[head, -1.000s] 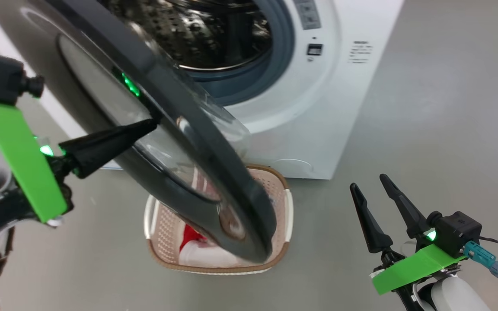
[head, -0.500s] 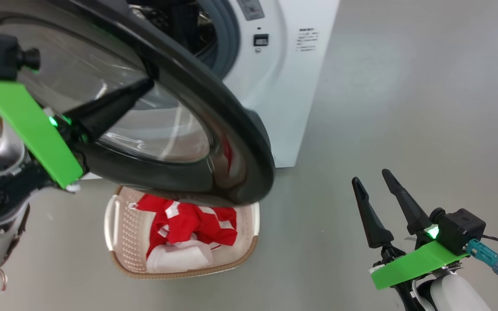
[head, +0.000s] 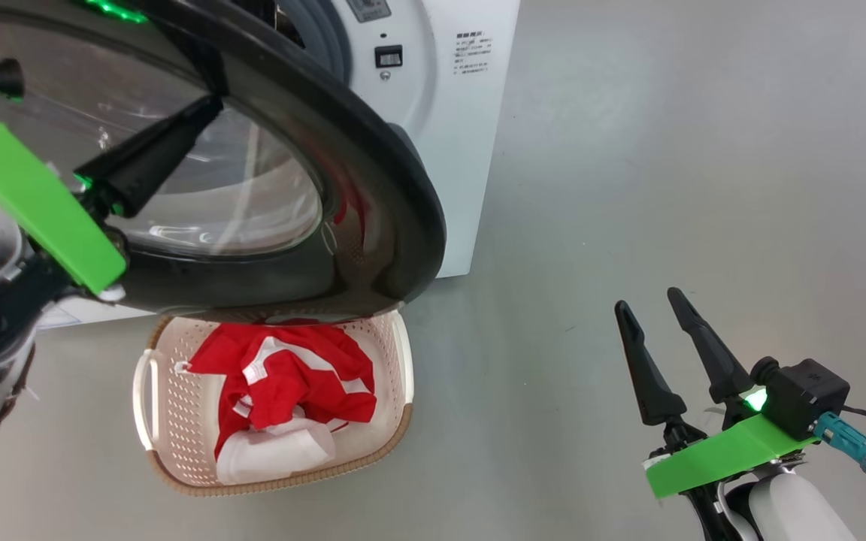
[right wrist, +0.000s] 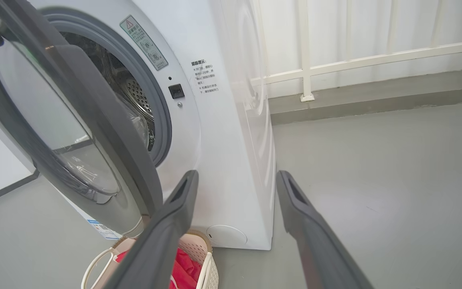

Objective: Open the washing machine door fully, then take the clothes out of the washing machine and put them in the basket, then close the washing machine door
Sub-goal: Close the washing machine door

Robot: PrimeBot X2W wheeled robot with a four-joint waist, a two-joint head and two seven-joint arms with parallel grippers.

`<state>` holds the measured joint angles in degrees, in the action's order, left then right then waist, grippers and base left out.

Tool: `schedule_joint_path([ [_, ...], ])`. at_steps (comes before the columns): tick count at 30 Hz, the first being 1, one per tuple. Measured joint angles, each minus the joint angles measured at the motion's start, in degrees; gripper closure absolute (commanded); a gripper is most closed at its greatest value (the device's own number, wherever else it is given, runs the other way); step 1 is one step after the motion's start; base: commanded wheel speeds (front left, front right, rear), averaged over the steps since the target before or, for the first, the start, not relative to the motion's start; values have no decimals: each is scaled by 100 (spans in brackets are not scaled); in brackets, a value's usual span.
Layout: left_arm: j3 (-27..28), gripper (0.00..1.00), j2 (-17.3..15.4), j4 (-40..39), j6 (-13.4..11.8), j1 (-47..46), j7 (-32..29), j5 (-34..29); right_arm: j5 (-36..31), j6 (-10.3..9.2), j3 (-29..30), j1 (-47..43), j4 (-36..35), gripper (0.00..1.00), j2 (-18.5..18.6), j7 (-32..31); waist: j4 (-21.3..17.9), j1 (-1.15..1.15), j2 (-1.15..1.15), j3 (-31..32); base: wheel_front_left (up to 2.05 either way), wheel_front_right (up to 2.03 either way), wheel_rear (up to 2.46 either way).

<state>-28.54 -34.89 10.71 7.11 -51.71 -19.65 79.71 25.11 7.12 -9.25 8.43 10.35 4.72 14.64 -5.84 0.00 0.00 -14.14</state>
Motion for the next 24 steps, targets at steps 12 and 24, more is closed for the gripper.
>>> schedule_joint_path([
  [12,-307,82,-214,-160,0,465,722,390,-8,0,71,0,-1,0,-8,0,200,0,0,101,0,0,0],
  [24,-390,10,-250,-299,0,1722,1685,772,-8,0,57,-77,10,0,58,0,419,0,0,345,0,0,0],
])
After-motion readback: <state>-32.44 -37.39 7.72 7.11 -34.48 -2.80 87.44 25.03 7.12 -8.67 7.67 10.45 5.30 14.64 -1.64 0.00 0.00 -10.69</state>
